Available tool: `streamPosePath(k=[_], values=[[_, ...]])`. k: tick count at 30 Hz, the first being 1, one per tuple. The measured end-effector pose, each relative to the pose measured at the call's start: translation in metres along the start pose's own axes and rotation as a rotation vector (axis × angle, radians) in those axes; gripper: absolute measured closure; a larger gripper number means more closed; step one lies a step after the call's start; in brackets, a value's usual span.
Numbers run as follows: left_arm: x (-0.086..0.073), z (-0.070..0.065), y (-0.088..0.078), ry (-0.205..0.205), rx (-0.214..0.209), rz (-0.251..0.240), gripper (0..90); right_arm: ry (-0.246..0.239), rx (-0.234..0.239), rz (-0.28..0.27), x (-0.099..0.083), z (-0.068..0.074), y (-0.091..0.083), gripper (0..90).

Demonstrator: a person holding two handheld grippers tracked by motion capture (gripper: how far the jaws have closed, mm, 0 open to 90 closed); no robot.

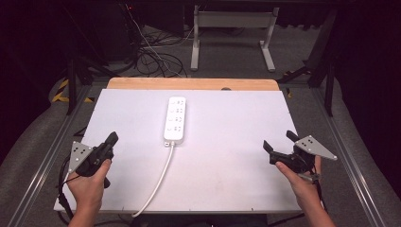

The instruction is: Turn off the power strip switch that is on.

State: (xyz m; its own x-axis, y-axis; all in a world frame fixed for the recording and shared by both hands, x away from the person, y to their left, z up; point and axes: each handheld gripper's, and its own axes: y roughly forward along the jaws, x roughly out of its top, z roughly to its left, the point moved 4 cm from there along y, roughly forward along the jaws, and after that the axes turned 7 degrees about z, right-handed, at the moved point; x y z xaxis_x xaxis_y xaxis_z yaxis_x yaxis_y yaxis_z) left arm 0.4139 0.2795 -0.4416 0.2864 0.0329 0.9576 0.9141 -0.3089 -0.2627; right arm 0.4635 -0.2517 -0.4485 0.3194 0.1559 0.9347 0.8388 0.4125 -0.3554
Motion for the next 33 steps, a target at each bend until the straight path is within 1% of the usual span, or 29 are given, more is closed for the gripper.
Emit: streamPosePath(k=[3,7,10,11,14,18,21,22,23,24,28,29,31,33], values=[[0.002,-0.004,-0.001,0.024,-0.019,0.008,90.0,0.000,0.002,0.000,0.000,0.000,0.000,6.4],[0.002,-0.008,0.000,0.050,-0.025,0.013,90.0,0.000,0.003,0.001,0.000,0.000,0.000,6.4],[0.002,-0.008,0.000,0.049,-0.023,0.010,90.0,0.001,0.004,0.001,0.000,0.000,0.000,6.5],[0.003,-0.007,-0.001,0.050,-0.010,0.008,90.0,0.000,0.004,0.002,0.000,0.001,0.000,6.6],[0.005,-0.005,0.000,0.046,0.005,0.006,90.0,0.004,0.003,0.003,0.000,0.001,0.000,6.7],[0.006,-0.005,0.005,0.050,0.002,0.024,90.0,0.003,0.003,0.006,-0.001,0.000,-0.001,6.8],[0.006,-0.009,0.010,0.064,-0.017,0.044,90.0,0.004,0.002,0.005,-0.001,0.000,-0.002,6.8],[0.007,-0.011,0.012,0.078,-0.020,0.053,90.0,0.005,0.003,0.004,-0.001,-0.001,-0.002,6.8],[0.007,-0.011,0.012,0.078,-0.020,0.053,90.0,0.005,0.001,0.005,-0.001,-0.001,-0.003,6.8],[0.009,-0.014,0.016,0.102,-0.026,0.067,90.0,0.005,0.000,0.005,-0.002,-0.001,-0.003,6.8],[0.016,-0.024,0.025,0.137,-0.039,0.081,90.0,0.000,0.003,0.003,-0.001,0.000,-0.003,6.8],[0.017,-0.027,0.027,0.161,-0.041,0.094,90.0,-0.001,0.002,0.003,-0.001,0.001,-0.003,6.9],[0.019,-0.033,0.033,0.190,-0.046,0.112,90.0,0.000,0.005,0.006,-0.002,0.001,-0.003,6.9],[0.022,-0.038,0.037,0.201,-0.053,0.121,90.0,-0.002,0.003,0.009,-0.002,0.000,-0.002,6.9]])
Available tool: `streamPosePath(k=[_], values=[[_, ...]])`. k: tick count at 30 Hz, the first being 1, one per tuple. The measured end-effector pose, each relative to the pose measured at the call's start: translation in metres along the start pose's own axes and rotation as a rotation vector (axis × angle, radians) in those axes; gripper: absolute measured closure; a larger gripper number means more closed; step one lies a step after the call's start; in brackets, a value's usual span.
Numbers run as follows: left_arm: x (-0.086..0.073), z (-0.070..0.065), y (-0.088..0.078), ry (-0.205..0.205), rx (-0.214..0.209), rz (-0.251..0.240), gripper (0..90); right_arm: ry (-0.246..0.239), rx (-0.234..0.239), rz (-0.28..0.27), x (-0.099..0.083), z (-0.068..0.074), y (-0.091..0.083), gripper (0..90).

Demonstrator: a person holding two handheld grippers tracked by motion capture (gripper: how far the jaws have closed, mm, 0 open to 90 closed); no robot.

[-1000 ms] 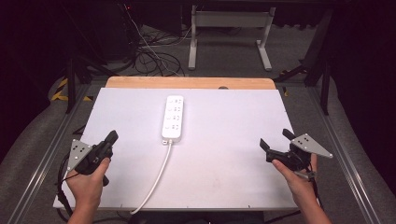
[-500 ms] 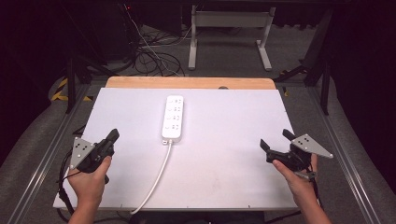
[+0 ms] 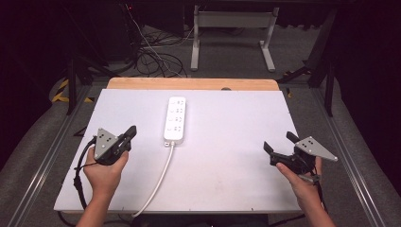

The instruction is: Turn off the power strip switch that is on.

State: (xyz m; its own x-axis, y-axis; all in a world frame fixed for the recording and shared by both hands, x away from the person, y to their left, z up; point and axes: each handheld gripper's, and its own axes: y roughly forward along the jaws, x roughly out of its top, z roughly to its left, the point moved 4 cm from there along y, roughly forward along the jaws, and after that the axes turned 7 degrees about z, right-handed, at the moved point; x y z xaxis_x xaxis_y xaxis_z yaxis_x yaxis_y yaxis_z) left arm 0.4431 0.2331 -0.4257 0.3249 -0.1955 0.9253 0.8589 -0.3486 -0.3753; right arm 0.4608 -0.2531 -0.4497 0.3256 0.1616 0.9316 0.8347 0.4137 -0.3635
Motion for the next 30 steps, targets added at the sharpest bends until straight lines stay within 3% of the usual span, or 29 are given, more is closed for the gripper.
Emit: streamPosePath(k=[10,20,30], values=[[0.004,-0.001,0.015,0.023,-0.008,0.053,90.0,0.003,-0.007,0.000,0.000,-0.001,0.000,6.9],[0.006,-0.003,0.026,-0.009,-0.050,0.087,90.0,0.005,-0.009,0.004,-0.001,-0.001,-0.002,7.1],[0.012,-0.008,0.049,0.019,-0.056,0.112,90.0,0.001,-0.013,0.017,-0.002,0.000,0.002,7.4]])
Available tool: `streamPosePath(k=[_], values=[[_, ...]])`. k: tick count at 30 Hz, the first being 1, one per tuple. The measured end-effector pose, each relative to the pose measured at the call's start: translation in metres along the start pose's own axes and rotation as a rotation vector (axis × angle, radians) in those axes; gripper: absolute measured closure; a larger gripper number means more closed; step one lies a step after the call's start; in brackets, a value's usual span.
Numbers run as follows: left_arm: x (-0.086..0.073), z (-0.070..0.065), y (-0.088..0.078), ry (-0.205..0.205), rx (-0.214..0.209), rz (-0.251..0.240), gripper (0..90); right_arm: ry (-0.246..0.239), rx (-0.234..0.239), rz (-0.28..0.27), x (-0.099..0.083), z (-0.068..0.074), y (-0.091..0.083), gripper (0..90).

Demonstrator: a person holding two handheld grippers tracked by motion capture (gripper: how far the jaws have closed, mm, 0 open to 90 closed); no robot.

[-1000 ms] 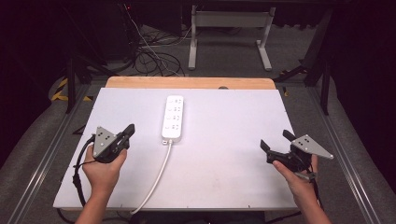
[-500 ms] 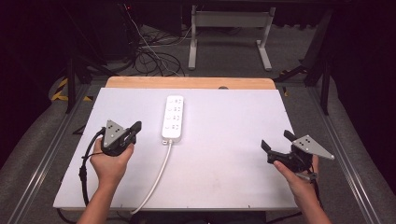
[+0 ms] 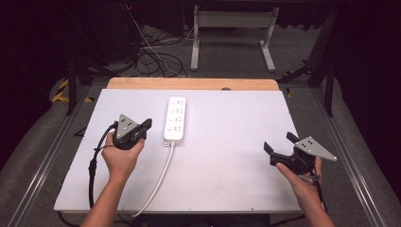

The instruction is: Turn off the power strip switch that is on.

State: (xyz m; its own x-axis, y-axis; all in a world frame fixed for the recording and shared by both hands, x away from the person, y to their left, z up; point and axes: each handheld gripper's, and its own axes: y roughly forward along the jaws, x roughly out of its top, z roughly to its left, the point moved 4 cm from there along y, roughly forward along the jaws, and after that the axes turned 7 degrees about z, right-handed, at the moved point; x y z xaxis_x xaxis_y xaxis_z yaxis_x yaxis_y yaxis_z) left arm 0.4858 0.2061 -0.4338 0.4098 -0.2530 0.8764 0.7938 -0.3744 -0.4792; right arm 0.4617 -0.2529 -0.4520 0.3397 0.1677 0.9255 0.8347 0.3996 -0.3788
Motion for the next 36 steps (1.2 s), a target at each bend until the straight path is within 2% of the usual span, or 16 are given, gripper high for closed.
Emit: streamPosePath(k=[3,7,14,28,32,36], values=[[-0.001,-0.002,0.003,0.004,-0.012,0.017,90.0,-0.005,0.002,0.002,0.001,0.002,0.003,7.4],[-0.001,-0.003,0.009,-0.015,-0.033,0.028,90.0,-0.020,0.005,0.006,0.002,0.006,0.006,7.4],[0.001,-0.008,0.019,-0.005,-0.051,0.051,90.0,-0.017,0.013,0.002,0.001,0.005,0.004,6.7],[-0.001,-0.010,0.030,0.011,-0.066,0.101,90.0,-0.036,0.050,-0.008,0.001,0.011,0.001,4.9],[0.000,-0.009,0.033,0.007,-0.061,0.100,90.0,-0.034,0.057,-0.005,0.001,0.011,0.002,5.3],[0.002,-0.012,0.043,0.016,-0.073,0.118,90.0,-0.037,0.062,-0.006,0.002,0.012,0.004,5.6]])
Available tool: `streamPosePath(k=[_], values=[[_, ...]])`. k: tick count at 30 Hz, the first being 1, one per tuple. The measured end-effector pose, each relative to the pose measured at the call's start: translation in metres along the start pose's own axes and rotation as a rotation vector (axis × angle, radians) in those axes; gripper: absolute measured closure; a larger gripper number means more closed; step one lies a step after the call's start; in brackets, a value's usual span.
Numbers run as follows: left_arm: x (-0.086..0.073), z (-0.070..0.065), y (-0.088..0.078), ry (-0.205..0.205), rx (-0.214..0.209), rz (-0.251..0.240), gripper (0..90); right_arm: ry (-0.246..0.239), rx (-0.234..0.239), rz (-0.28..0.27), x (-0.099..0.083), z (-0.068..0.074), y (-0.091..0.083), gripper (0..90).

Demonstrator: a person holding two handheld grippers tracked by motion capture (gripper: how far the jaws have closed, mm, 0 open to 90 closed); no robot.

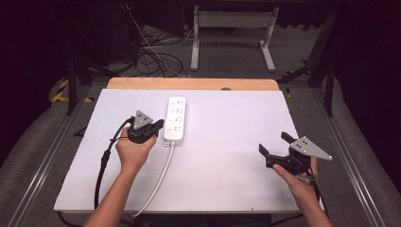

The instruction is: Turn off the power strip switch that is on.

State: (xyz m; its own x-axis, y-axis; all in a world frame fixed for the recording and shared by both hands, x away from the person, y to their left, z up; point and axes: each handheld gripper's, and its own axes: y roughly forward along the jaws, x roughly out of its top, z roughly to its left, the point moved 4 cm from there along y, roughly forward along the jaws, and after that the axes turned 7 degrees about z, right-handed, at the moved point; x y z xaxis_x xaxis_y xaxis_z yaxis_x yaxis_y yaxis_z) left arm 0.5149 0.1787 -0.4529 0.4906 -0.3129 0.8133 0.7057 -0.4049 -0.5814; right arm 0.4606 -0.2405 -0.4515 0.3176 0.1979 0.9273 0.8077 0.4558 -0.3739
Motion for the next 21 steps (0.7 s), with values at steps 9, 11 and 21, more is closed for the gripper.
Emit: streamPosePath(k=[9,11,21], values=[[0.000,0.006,0.021,0.001,0.009,0.057,90.0,-0.001,0.014,0.001,0.001,0.001,0.003,5.8],[0.001,0.006,0.026,0.004,0.007,0.071,90.0,-0.003,0.013,0.006,0.000,0.001,0.003,5.8],[0.005,-0.004,0.043,0.056,0.007,0.159,90.0,-0.002,0.011,0.011,-0.001,0.003,0.000,6.2]])
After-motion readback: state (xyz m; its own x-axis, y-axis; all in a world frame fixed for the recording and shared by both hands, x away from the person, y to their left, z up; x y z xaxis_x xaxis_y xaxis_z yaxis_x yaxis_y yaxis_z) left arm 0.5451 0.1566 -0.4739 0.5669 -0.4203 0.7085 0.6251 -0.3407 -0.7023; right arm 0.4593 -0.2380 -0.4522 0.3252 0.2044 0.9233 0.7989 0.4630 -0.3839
